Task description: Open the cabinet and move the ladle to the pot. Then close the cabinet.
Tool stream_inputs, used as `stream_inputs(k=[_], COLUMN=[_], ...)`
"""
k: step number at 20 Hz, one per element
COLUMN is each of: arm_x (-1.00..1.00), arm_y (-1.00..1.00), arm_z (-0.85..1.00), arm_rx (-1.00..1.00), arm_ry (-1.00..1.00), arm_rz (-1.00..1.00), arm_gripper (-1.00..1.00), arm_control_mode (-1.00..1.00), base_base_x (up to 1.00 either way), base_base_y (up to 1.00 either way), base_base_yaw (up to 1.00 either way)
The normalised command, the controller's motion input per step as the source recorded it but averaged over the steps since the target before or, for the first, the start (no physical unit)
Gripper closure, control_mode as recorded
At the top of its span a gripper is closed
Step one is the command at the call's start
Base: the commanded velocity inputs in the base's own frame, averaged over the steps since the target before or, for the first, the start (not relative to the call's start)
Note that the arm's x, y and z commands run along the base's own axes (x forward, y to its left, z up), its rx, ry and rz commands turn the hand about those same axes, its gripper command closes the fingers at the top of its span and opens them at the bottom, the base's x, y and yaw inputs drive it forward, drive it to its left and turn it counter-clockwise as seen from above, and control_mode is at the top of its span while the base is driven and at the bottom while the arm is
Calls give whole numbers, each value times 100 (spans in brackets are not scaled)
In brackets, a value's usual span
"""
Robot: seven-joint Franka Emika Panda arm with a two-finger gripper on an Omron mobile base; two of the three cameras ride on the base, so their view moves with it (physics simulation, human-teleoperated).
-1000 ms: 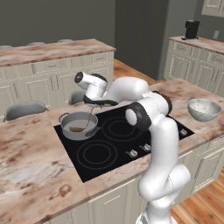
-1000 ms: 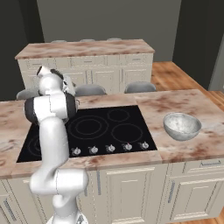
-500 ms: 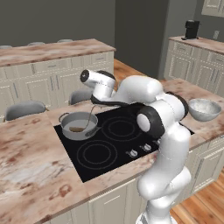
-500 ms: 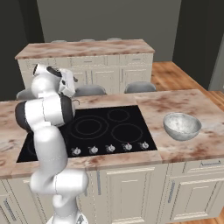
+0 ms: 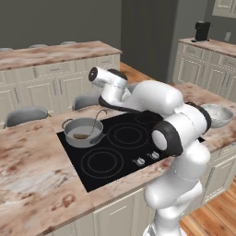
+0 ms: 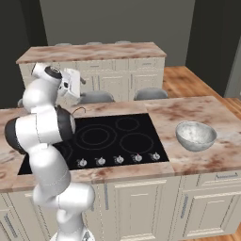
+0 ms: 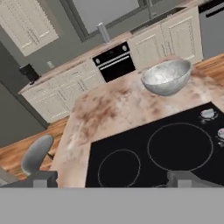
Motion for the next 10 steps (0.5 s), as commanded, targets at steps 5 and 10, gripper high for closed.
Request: stream_inputs(k=[5, 10], arm_x=[-44, -35], arm_y=[-17, -37], arm_z=[11, 1], arm_rx=[11, 15], arm_ry=[-18, -7], arm_rz=[-19, -5], arm_gripper=[-100, -100], arm_control_mode=[-100, -100], base_base_x=[0, 0], base_base_y=[0, 0], base_base_yaw=[0, 0])
